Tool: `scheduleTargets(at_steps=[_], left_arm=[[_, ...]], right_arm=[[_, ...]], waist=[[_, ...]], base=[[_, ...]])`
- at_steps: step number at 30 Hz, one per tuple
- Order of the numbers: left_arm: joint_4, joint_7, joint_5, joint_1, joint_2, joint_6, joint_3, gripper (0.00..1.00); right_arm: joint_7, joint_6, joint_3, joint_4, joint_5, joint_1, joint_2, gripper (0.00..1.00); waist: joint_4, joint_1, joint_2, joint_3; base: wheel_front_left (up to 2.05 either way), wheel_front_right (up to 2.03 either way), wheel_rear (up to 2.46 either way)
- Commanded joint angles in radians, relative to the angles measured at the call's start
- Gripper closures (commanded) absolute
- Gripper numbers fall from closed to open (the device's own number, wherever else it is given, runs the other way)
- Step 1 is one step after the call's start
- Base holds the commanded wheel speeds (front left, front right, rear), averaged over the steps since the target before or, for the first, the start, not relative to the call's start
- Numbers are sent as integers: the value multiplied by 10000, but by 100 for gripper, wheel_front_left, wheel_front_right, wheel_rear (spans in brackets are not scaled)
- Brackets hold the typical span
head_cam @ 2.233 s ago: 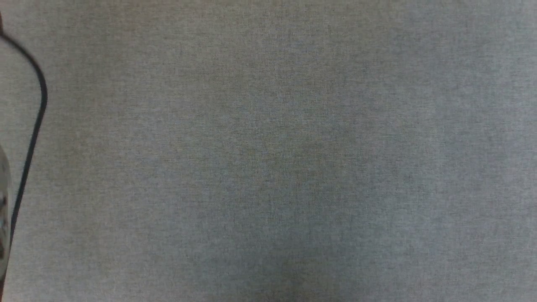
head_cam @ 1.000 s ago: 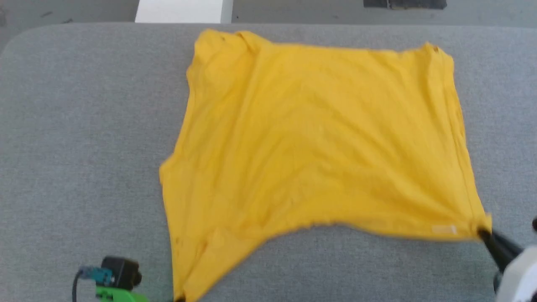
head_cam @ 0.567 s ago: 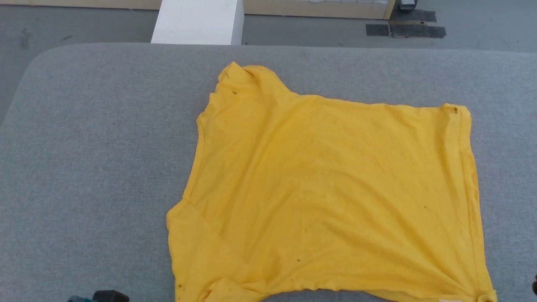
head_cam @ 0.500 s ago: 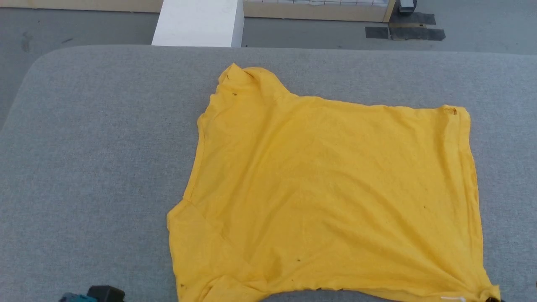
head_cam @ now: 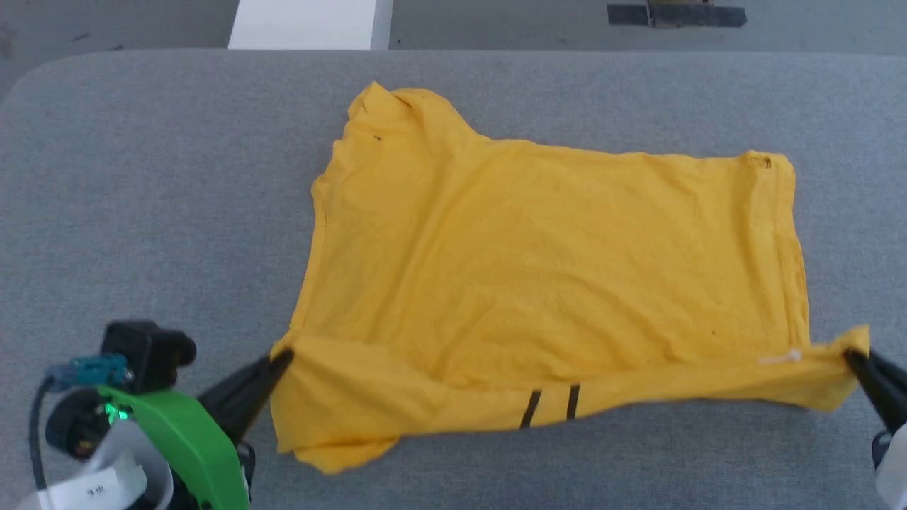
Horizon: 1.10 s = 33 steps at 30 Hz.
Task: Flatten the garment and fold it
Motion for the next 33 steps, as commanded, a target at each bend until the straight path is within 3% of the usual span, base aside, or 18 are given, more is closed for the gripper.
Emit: scheduleTargets(at_steps=[1, 9, 17, 27, 28, 30, 31, 33], left_arm=[[-14, -140, 110, -459, 49, -149, 87, 100], [831, -988, 481, -2209, -334, -632, 366, 100], [2553, -2286, 927, -3214, -1048, -934, 349, 100], [4599, -2535, 1154, -3765, -1627, -1241, -315, 100], [4720, -2510, 1160, -3805, -1660, -1275, -382, 95], [4952, -2526, 1108, -3896, -1787, -1315, -451, 61], [5060, -2569, 1072, -3941, -1863, -1325, -462, 33], [5226, -2680, 1014, -3986, -1984, -1340, -462, 1]], right_arm=[[-164, -13, 13, -35, -100, -399, -51, 100], [-636, -13, 292, 414, -327, -1777, -205, 100], [-1417, -13, 848, 1893, -556, -2819, -195, 100], [-1608, -13, 2043, 3701, -228, -3790, -302, 100], [-1592, -13, 2103, 3806, -181, -3837, -326, 100], [-1547, -13, 2212, 4004, -67, -3916, -380, 41], [-1559, -13, 2252, 4077, -27, -3948, -416, 0], [-1569, -13, 2269, 4158, 46, -3964, -460, 0]], waist=[[-175, 1, -1, 413], [-443, 1, -1, 1262], [-530, 1, -1, 2016], [-401, 1, -1, 2364], [-385, 1, -1, 2366], [-345, 1, -1, 2343], [-322, 1, -1, 2307], [-281, 1, -1, 2183]], base=[[0, 0, 0], [0, 0, 0], [0, 0, 0], [0, 0, 0], [0, 0, 0], [0, 0, 0], [0, 0, 0], [0, 0, 0]])
